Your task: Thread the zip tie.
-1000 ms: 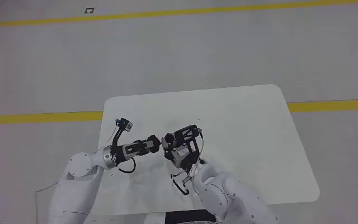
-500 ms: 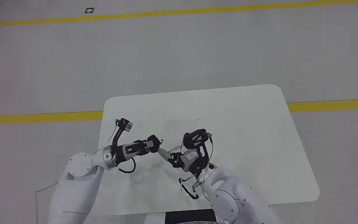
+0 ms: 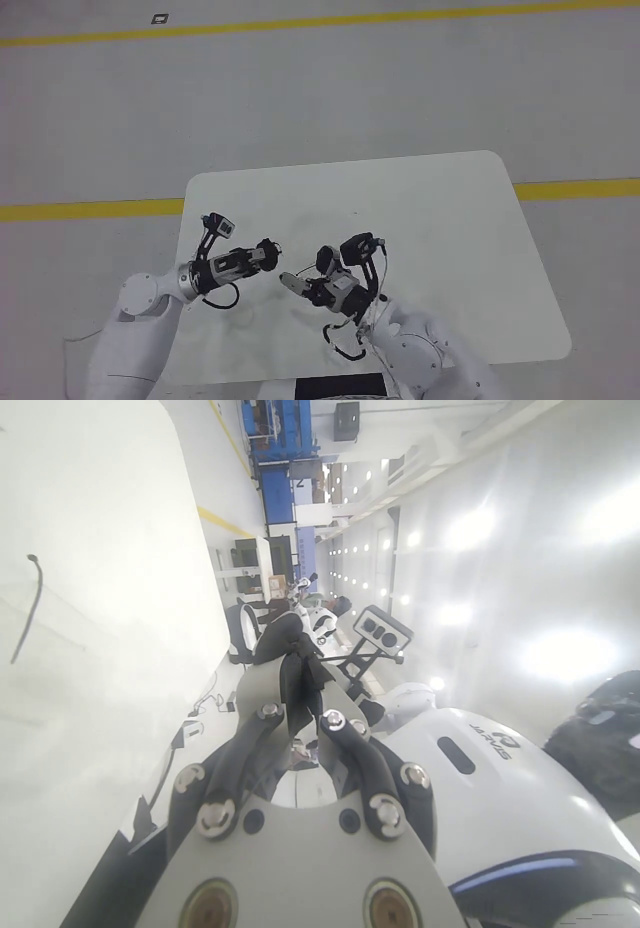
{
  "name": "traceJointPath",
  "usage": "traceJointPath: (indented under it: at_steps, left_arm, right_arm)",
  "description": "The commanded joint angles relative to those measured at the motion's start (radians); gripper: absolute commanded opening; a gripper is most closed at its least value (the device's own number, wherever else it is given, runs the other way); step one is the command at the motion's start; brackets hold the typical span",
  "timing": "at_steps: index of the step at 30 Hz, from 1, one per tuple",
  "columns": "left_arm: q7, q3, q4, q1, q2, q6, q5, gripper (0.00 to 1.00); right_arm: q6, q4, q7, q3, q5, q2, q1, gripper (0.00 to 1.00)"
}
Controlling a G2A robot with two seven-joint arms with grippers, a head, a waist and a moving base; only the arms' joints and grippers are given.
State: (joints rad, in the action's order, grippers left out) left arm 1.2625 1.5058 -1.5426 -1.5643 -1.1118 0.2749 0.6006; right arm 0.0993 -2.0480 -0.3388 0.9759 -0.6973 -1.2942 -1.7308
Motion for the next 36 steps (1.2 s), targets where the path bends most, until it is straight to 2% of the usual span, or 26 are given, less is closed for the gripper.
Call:
traceJointPath:
  at_steps: [1,6,9,10,17,18,20,23,27,30,32,33,36]
  left_arm:
    - [0.026,-0.002,0.024,0.01,0.002,-0.007,0.036,0.0]
    - [0.115,-0.013,0.095,0.044,0.005,-0.026,0.133,0.0]
    - [0.127,-0.025,0.12,0.064,0.008,-0.03,0.158,0.0]
    - [0.127,-0.023,0.121,0.071,0.011,-0.008,0.126,0.0]
    - [0.127,-0.023,0.121,0.071,0.011,-0.008,0.126,0.0]
    - [0.105,-0.029,0.123,0.073,0.01,-0.021,0.134,0.0]
    - [0.092,-0.042,0.138,0.085,0.008,-0.035,0.16,0.0]
    - [0.127,-0.071,0.156,0.099,0.008,-0.078,0.244,0.0]
    - [0.127,-0.114,0.163,0.11,0.021,-0.098,0.298,0.0]
    - [0.127,-0.156,0.164,0.122,0.036,-0.116,0.349,0.0]
    - [0.127,-0.176,0.174,0.134,0.047,-0.109,0.366,0.0]
    - [0.127,-0.179,0.179,0.14,0.051,-0.091,0.353,0.0]
    - [0.127,-0.179,0.179,0.14,0.051,-0.091,0.353,0.0]
  right_arm:
    - [0.034,0.018,-0.015,0.008,0.075,0.001,0.006,1.0]
    - [0.091,0.088,-0.076,0.014,0.302,-0.001,0.044,1.0]
    - [0.112,0.134,-0.112,0.017,0.448,-0.004,0.075,1.0]
    - [0.112,0.134,-0.112,0.017,0.448,-0.004,0.075,1.0]
    - [0.112,0.134,-0.112,0.017,0.448,-0.004,0.075,1.0]
    - [0.112,0.139,-0.111,0.014,0.467,-0.004,0.074,1.0]
    - [0.112,0.173,-0.129,0.015,0.542,-0.006,0.089,1.0]
    - [0.167,0.233,-0.189,0.015,0.728,-0.008,0.112,1.0]
    - [0.19,0.31,-0.264,0.013,0.908,-0.011,0.151,1.0]
    - [0.182,0.364,-0.311,0.003,1.038,-0.016,0.18,1.0]
    - [0.178,0.392,-0.335,-0.002,1.099,-0.019,0.199,1.0]
    - [0.178,0.392,-0.335,-0.002,1.099,-0.019,0.199,1.0]
    - [0.178,0.392,-0.335,-0.002,1.099,-0.019,0.199,1.0]
